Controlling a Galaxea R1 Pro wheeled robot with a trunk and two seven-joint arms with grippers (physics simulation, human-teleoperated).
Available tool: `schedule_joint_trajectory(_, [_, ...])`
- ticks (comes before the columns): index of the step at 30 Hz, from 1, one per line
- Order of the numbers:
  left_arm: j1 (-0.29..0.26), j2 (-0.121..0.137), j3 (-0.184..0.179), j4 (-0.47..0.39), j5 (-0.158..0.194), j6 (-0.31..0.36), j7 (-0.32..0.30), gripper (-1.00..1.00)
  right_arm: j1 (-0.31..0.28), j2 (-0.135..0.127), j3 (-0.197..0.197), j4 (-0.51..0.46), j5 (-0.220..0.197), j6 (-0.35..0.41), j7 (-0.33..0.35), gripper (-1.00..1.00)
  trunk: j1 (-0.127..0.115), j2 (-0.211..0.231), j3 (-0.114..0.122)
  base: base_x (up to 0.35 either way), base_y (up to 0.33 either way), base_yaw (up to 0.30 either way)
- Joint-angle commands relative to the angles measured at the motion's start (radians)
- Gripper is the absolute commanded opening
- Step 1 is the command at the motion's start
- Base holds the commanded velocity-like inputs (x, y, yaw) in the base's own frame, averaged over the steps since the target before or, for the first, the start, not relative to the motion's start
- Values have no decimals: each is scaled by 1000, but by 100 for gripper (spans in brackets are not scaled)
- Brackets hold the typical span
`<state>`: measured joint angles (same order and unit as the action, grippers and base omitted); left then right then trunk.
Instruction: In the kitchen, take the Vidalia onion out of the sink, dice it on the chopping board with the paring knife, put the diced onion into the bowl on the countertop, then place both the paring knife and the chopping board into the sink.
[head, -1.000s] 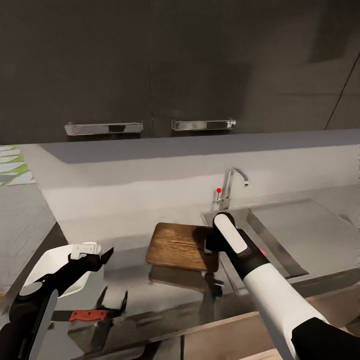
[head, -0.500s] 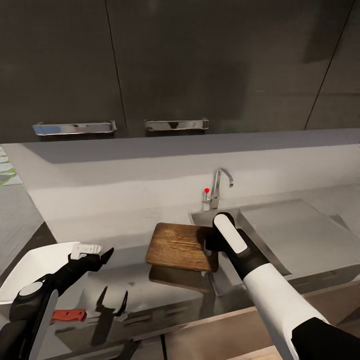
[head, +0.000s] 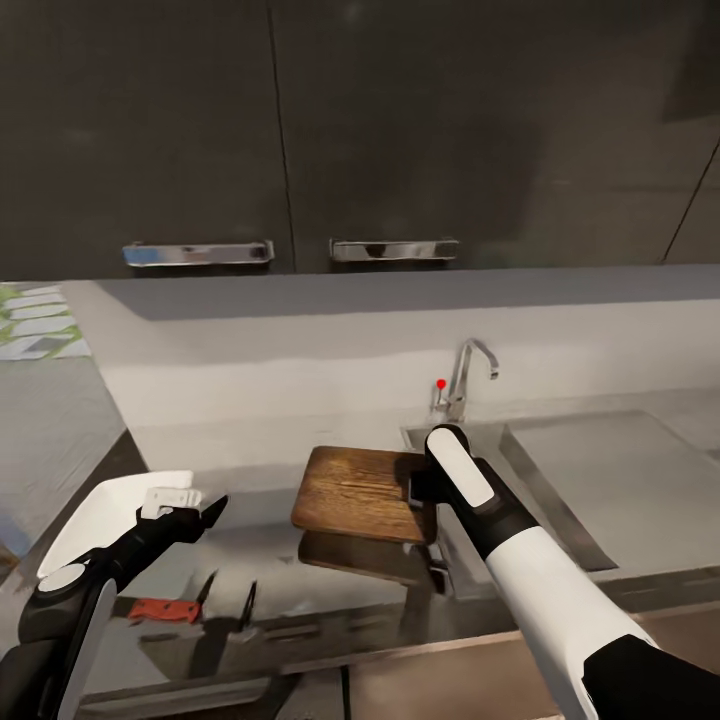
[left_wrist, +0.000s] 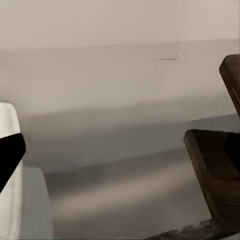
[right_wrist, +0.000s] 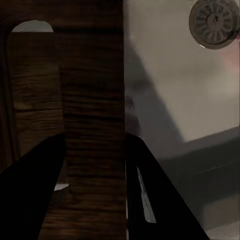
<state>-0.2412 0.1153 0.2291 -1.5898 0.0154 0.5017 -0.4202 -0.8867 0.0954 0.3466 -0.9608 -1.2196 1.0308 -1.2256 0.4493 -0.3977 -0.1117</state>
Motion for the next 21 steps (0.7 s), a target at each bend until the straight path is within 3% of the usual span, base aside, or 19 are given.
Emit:
schedule_joint_trajectory(1, [-1,0,1,-1,1,8,-5,100,-1,0,1,-1,-9,6,-11,-100,1,-2,-2,0,0,277])
schedule_joint_trajectory(9, [-1,-1,1,-1,1,8,-5,100,-1,0,1,-1,-9,6,-11,-100,1,-2,-2,0,-59,245])
schedule_joint_trajectory(14, [-1,-1,1,-1,1,8,-5,100,-1,0,1,-1,-9,6,-11,-100,1,-2,-2,0,-262,52])
schedule_joint_trajectory(21, [-1,0,1,-1,1,8,-5,100,0,0,2,0,-10,6,-11,-100,1,-2,-2,0,-43,3])
